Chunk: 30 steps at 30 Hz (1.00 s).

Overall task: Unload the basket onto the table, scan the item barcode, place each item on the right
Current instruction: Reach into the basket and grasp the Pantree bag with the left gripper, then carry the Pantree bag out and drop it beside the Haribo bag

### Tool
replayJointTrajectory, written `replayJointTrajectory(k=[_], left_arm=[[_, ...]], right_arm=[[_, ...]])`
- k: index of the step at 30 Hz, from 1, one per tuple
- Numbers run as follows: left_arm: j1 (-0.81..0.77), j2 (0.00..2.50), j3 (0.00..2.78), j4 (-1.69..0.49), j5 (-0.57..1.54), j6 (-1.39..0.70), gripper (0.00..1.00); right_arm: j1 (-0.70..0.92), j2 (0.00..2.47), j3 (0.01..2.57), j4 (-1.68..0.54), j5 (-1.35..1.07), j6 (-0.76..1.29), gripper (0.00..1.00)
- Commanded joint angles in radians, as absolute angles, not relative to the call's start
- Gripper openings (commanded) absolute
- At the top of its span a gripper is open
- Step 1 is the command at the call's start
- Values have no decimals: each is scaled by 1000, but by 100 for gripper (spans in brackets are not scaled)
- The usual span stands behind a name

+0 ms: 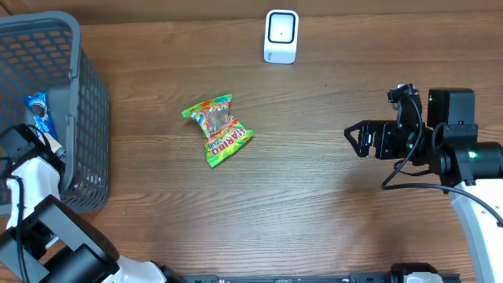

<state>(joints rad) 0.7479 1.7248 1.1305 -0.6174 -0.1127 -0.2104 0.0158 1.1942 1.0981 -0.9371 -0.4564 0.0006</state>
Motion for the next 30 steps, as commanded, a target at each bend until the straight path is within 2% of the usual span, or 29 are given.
replayJointTrajectory(k=[1, 11, 18, 24, 30], left_arm=[[752, 1739, 1280, -708, -95, -228, 4], [729, 1739, 1915, -1163, -76, -177, 4], [584, 1739, 2289, -1385, 2, -69, 4], [394, 1740, 2342, -1451, 292, 61, 4], [173, 1747, 2222, -1472, 303, 71, 4]], right_arm=[[24, 1192, 1127, -933, -466, -1, 100], [24, 1192, 1127, -933, -466, -1, 100], [24, 1192, 1127, -933, -466, -1, 100], [24, 1192, 1127, -933, -466, -1, 100], [24, 1192, 1127, -929, -465, -1, 100]])
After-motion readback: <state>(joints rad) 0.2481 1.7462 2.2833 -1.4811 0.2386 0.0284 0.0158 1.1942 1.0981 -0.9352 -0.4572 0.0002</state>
